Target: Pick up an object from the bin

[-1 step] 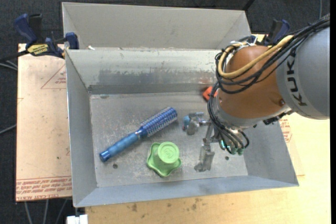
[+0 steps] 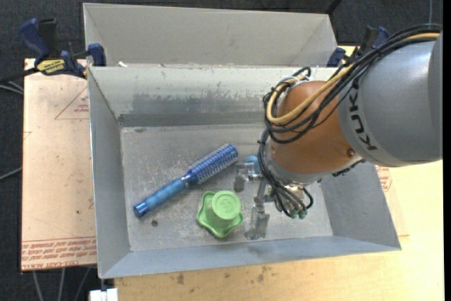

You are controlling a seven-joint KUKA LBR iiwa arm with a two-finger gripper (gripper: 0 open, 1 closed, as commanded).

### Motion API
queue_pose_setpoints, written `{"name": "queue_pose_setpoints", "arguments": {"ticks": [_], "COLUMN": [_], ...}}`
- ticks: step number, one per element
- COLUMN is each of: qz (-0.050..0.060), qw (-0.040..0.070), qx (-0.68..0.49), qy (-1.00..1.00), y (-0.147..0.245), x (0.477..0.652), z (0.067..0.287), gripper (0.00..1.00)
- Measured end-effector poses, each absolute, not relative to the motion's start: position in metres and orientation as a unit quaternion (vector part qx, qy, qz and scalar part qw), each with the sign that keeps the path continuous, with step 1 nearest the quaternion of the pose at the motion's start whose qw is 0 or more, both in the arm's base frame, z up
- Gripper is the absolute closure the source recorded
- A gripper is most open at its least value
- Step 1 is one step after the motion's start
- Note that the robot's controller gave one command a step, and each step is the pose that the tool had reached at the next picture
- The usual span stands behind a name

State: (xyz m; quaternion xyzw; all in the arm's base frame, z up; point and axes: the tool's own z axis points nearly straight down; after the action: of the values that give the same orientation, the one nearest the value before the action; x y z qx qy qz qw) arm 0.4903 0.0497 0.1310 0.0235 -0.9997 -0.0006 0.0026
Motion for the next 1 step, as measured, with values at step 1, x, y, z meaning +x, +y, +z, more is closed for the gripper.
{"name": "queue_pose_setpoints", "arguments": {"ticks": [1], "qz": [-0.001], "qw": [-0.004], "qx": [-0.027], "qy": [-1.000], "y": [0.0418], "x": [0.5939], "z": [0.0942], "gripper": [0.00]}}
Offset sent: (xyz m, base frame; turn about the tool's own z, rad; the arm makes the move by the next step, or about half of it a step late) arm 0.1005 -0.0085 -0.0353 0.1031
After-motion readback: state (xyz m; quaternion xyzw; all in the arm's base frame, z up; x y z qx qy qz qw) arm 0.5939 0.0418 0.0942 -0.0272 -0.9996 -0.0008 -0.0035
